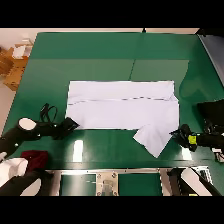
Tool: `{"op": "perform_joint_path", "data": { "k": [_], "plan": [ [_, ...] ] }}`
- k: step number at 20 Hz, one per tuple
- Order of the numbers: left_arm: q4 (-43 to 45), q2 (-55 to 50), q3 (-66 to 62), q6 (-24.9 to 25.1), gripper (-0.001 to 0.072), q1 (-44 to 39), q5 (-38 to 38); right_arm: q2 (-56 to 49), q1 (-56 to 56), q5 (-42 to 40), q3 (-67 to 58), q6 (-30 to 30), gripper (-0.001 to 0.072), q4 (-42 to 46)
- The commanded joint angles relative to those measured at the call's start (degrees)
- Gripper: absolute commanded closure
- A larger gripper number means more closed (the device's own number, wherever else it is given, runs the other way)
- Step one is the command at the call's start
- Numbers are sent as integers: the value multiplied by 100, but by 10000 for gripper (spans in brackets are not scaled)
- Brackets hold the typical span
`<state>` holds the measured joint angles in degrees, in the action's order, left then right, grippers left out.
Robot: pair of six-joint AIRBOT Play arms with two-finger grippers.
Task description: Fold the shirts.
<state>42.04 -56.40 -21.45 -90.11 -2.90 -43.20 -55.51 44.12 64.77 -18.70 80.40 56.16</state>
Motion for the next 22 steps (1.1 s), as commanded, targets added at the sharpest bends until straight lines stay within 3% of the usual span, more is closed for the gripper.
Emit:
{"op": "perform_joint_path", "data": {
  "k": [1,4,5,7,9,12,15,22],
  "plan": [
    [-382,-424,90,-149,150,-348,876,4,-293,-179,168,22,282,-31],
    [-627,-664,74,-136,174,-348,1399,2,-562,-214,212,22,282,-208],
    [-706,-664,70,-136,261,-348,1530,2,-647,-306,227,20,281,-354],
    [-745,-664,63,-131,349,-348,1628,-35,-813,-396,225,20,283,-546],
    [-804,-664,61,-81,669,-348,1670,-57,-852,-369,225,20,378,-629],
    [-787,-664,-136,431,682,-348,1429,-55,-855,-238,181,15,693,-662],
    [-448,-662,-551,549,684,-348,909,-44,-850,205,-219,66,698,-450],
    [953,-195,-778,-55,684,-348,-28,103,-850,850,-603,621,699,197]
  ]
}}
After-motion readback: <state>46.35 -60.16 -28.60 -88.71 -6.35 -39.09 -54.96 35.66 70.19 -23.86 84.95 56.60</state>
